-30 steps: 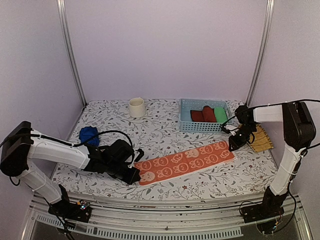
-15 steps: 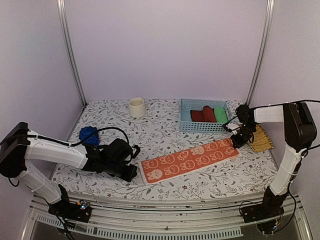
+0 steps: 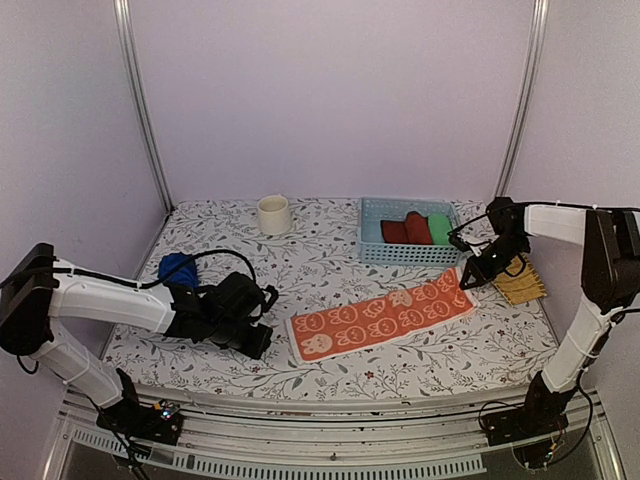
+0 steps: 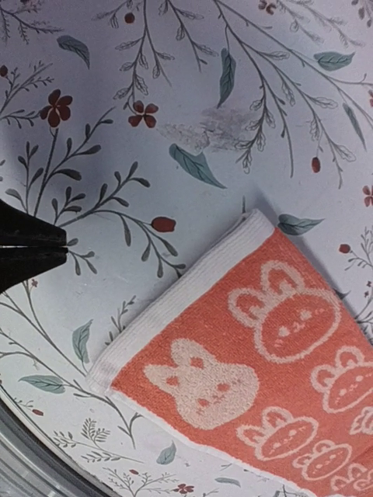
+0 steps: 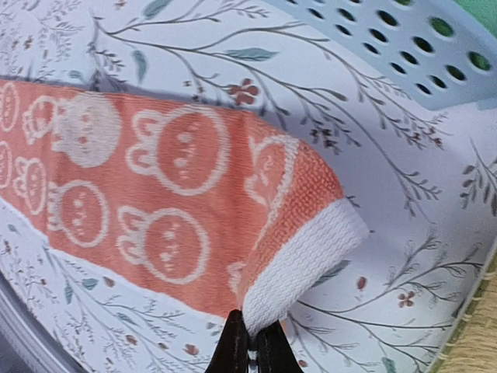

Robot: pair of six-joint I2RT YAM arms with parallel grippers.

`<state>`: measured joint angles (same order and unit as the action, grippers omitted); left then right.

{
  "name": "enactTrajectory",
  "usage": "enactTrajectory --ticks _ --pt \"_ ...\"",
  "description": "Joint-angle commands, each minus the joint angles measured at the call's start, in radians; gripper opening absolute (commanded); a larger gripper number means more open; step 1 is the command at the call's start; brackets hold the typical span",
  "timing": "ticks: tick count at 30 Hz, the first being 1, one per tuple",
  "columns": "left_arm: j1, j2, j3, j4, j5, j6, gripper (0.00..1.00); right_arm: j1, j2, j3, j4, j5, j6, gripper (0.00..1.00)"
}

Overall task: Roll the towels
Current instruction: Pick up the towel from the center of the board, then fold the towel at the center of the board.

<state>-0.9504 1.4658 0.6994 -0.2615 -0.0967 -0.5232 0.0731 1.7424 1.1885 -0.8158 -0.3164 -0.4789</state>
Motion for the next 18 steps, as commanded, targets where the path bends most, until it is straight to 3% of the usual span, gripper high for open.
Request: enactTrajectory --ticks 1,10,18 --pt "0.029 -0.031 0.005 -0.042 -0.032 0.012 0.05 0.029 -0.008 0.051 -0.098 -0.231 -0.015 0.03" --pt "0.057 -0.047 -0.012 -0.057 -0.038 -0.006 0.04 0.089 0.052 0.129 -0.226 -0.470 -0.035 0.02" --pt "0.072 -0.015 0.016 -0.071 -0.026 -0.002 0.04 0.195 0.131 0.143 -0.234 -0.638 -0.038 0.02"
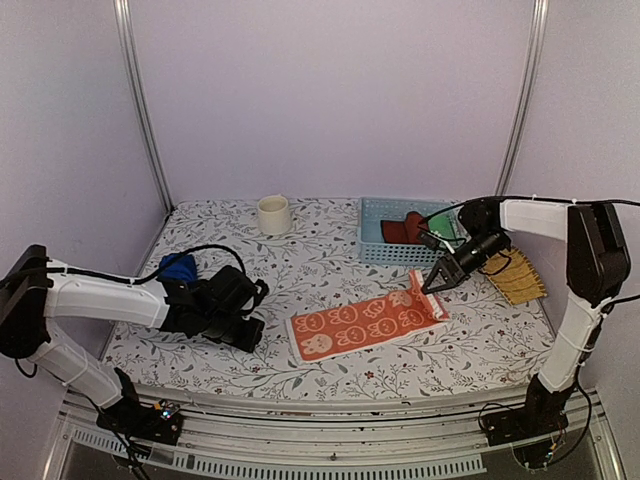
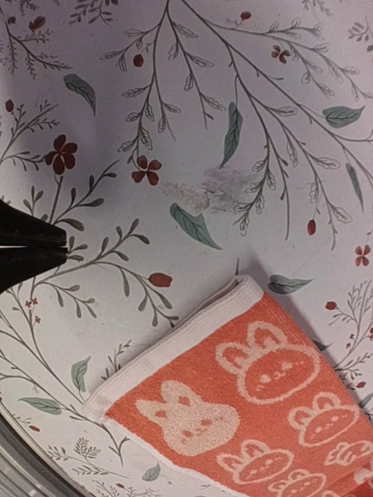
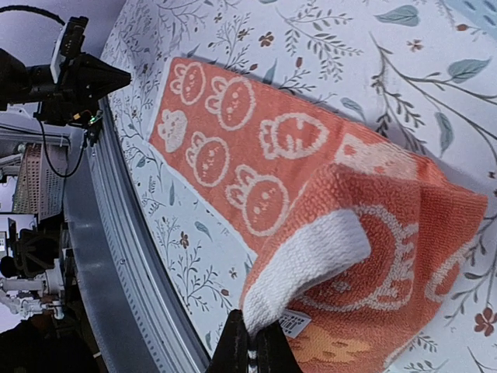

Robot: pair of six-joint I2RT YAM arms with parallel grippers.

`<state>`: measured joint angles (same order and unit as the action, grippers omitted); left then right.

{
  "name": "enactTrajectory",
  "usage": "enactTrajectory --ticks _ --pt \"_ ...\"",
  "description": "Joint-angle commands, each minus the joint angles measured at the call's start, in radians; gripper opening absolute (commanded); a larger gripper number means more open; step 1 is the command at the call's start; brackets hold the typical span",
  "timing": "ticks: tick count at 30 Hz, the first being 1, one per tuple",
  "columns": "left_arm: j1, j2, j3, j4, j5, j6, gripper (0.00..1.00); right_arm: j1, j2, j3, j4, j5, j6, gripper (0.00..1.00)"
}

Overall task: Roll the towels
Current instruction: Fold the towel at the center of the board.

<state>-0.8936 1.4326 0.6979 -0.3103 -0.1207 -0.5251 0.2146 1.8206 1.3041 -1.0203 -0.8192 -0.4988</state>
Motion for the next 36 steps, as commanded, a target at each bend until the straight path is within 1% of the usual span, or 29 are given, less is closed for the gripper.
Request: enactTrajectory --ticks 1,5,7,8,13,15,18,24,27,31,33,36 --pt "0.017 0.023 0.021 -0.025 -0.005 0.000 0.04 0.068 0.062 0.031 -0.030 -0.147 -0.019 0.02" --pt "0.023 0.037 0.028 -0.030 0.002 -0.003 0.04 0.130 0.103 0.072 -0.042 -0.240 -0.044 0.02" --pt "0.023 0.043 0.035 -0.042 0.009 -0.006 0.04 0.160 0.116 0.099 -0.012 -0.262 -0.020 0.02" --pt "0.023 0.045 0.035 -0.045 0.012 -0.009 0.04 0.175 0.120 0.109 0.015 -0.265 -0.002 0.02" --pt "0.023 0.029 0.020 -0.050 0.027 -0.030 0.04 0.234 0.144 0.143 0.178 -0.223 0.185 0.02" --pt "0.023 0.019 0.012 -0.049 0.022 -0.039 0.04 0.255 0.186 0.174 0.185 -0.230 0.234 0.02" --pt "0.022 0.009 0.004 -0.041 0.020 -0.045 0.05 0.281 0.224 0.204 0.195 -0.247 0.265 0.03" --pt "0.024 0.015 -0.011 -0.012 0.037 -0.050 0.04 0.359 0.244 0.235 0.215 -0.241 0.323 0.02" --pt "0.022 0.021 -0.012 -0.013 0.038 -0.048 0.05 0.397 0.210 0.216 0.241 -0.205 0.366 0.02" --pt "0.024 0.009 -0.010 -0.020 0.027 -0.046 0.05 0.410 0.089 0.149 0.272 -0.107 0.413 0.02" --pt "0.023 0.003 -0.007 -0.019 0.019 -0.042 0.05 0.379 0.018 0.123 0.269 -0.067 0.398 0.02" --pt "0.024 0.006 0.000 -0.012 0.012 -0.034 0.05 0.294 -0.012 0.112 0.237 -0.047 0.371 0.02"
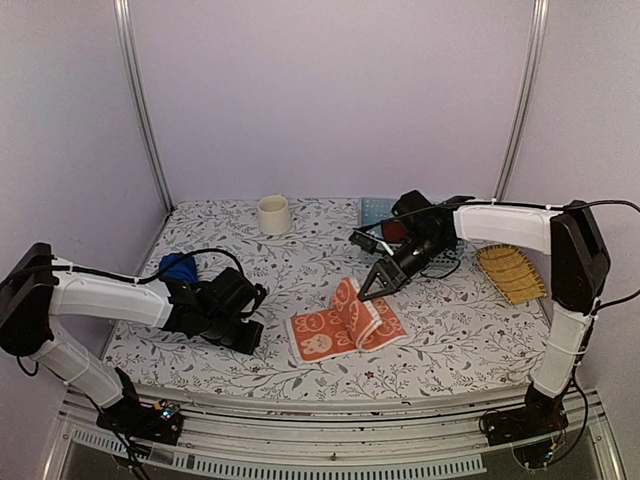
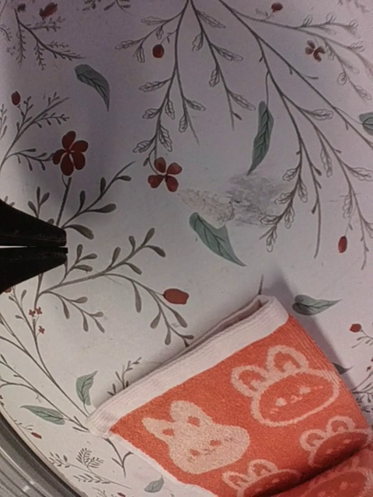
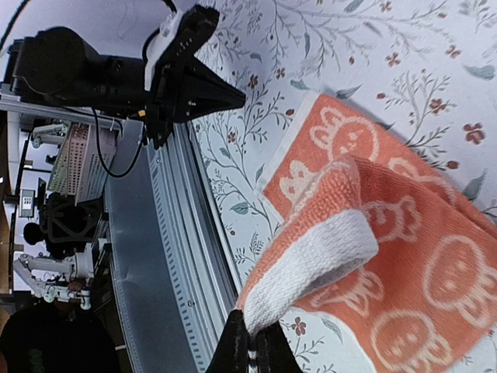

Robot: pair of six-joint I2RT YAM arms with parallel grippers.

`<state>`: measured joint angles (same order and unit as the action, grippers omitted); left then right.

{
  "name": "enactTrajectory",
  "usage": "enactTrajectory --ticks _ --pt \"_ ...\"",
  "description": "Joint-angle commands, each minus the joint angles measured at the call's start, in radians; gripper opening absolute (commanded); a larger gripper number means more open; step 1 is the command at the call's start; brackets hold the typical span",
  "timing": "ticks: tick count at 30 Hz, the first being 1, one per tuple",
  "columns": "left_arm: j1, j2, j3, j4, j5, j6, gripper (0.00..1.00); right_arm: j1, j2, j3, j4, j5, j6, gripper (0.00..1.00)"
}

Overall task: Roll the towels
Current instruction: Fold the towel at the center of the board.

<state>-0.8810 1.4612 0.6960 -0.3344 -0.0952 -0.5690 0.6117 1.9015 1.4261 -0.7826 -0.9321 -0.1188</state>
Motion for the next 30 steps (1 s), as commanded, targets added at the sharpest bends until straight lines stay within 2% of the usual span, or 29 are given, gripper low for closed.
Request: enactTrajectory --ticks 1,4,9,19,30 --pt "0.013 -0.018 0.004 0.013 -0.013 0.012 0.05 -0.132 -0.091 -0.006 -0.017 0.074 -0.026 0.02" --pt "0.014 0.000 0.008 0.027 -0.001 0.021 0.05 -0.179 -0.089 -0.013 -0.032 0.067 -0.049 0.02" --pt "0.014 0.019 0.003 0.039 0.008 0.024 0.04 -0.164 -0.080 -0.012 -0.021 0.034 -0.041 0.02" --pt "0.014 -0.012 -0.043 0.070 0.019 -0.010 0.05 0.006 0.037 0.049 -0.021 -0.022 -0.028 0.02" --pt "0.012 -0.049 -0.119 0.186 0.105 -0.049 0.05 0.130 0.222 0.224 -0.010 -0.022 0.043 0.02"
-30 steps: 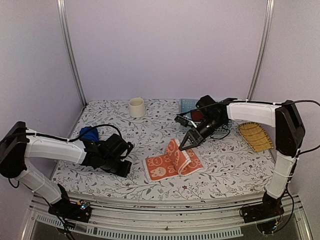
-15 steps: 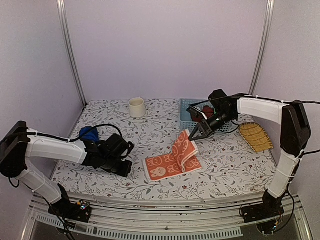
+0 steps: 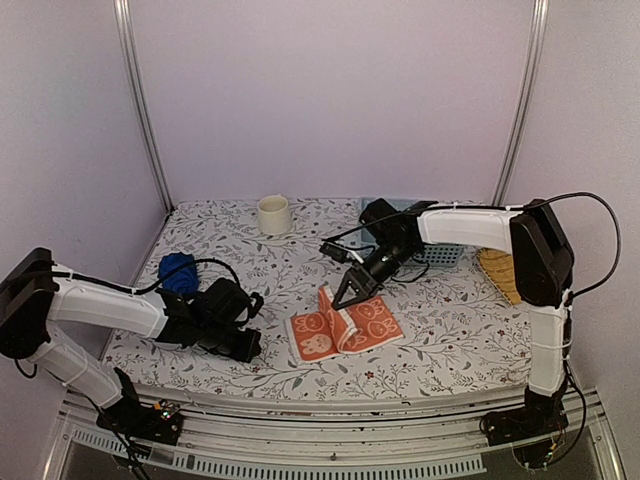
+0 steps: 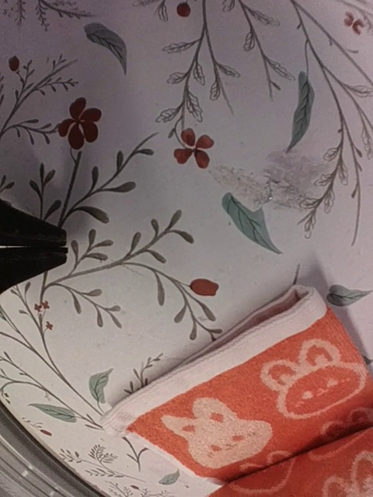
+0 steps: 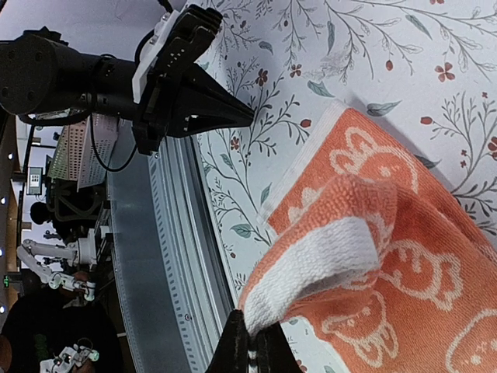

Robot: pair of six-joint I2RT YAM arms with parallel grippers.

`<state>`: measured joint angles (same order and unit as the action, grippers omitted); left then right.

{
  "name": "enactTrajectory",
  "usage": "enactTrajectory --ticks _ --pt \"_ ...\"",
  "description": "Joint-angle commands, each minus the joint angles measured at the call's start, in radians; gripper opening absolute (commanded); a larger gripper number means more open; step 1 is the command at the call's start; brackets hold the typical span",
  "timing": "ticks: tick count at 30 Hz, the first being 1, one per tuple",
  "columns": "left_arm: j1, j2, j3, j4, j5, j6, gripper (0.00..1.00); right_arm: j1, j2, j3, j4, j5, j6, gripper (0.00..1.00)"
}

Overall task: Roll the towels
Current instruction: Fold the towel at the center of the board.

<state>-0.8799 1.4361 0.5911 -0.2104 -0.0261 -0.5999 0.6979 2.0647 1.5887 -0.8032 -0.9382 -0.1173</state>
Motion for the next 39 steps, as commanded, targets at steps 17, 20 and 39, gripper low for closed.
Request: enactTrajectory --ticks 17,20,39 --pt "0.012 -0.095 -0.072 0.093 0.072 -0.045 0.05 0.117 0.222 0.163 0.107 0.013 0.244 0.02" --pt "0.011 -0.097 -0.082 0.117 0.105 -0.045 0.05 0.114 0.160 0.117 0.108 0.053 0.247 0.02" --pt "0.010 -0.141 -0.099 0.105 0.085 -0.055 0.05 0.147 0.169 0.120 0.143 0.045 0.276 0.02"
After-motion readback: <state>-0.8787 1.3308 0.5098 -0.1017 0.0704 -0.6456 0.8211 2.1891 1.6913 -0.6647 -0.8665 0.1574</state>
